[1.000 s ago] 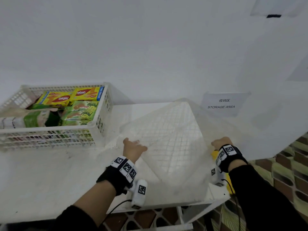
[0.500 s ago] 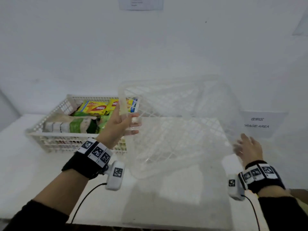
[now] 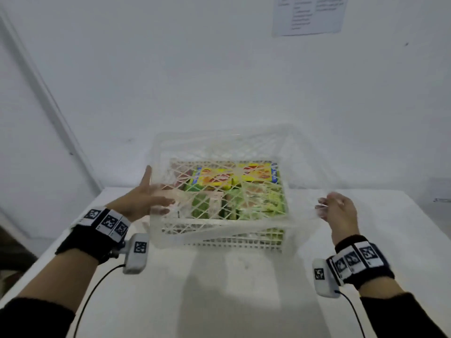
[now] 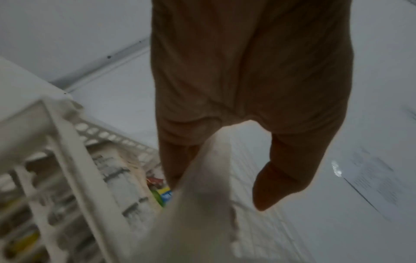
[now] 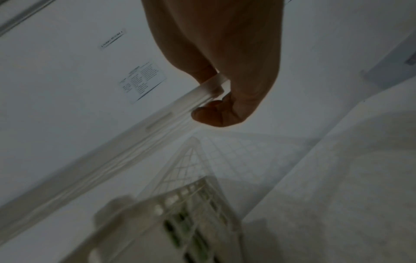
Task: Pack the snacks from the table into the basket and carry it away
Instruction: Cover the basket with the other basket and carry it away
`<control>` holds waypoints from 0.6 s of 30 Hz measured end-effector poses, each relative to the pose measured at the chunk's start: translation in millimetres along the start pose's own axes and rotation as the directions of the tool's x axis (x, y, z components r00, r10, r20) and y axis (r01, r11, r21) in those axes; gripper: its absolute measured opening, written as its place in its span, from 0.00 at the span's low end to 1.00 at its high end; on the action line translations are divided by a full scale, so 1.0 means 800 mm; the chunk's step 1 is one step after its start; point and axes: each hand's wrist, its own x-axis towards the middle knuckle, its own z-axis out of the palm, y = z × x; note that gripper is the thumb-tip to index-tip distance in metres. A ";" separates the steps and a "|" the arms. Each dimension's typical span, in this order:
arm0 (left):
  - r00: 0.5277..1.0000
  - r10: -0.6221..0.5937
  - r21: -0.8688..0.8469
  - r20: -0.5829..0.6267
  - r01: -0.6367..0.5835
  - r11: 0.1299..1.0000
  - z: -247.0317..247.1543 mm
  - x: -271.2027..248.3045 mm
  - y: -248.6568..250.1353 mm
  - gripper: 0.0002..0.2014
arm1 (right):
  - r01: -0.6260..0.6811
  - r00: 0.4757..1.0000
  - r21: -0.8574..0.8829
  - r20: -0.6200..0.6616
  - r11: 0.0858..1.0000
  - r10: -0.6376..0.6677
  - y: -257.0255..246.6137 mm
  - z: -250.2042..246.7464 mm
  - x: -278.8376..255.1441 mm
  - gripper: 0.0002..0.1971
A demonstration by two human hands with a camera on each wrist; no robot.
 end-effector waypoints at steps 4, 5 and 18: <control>0.994 0.012 -0.073 -0.106 -0.020 0.997 -0.051 0.026 -0.015 0.35 | 0.062 0.995 -0.138 -0.074 0.988 -0.073 0.028 0.050 -0.022 0.06; 0.994 0.014 -0.068 -0.112 -0.022 0.997 -0.064 0.036 -0.021 0.34 | 0.060 0.990 -0.182 -0.112 0.982 -0.081 0.034 0.058 -0.027 0.05; 0.999 0.015 0.350 -0.051 0.003 0.937 -0.126 0.072 -0.064 0.31 | 0.049 0.973 -0.437 -0.180 0.898 -0.141 0.047 0.085 -0.082 0.16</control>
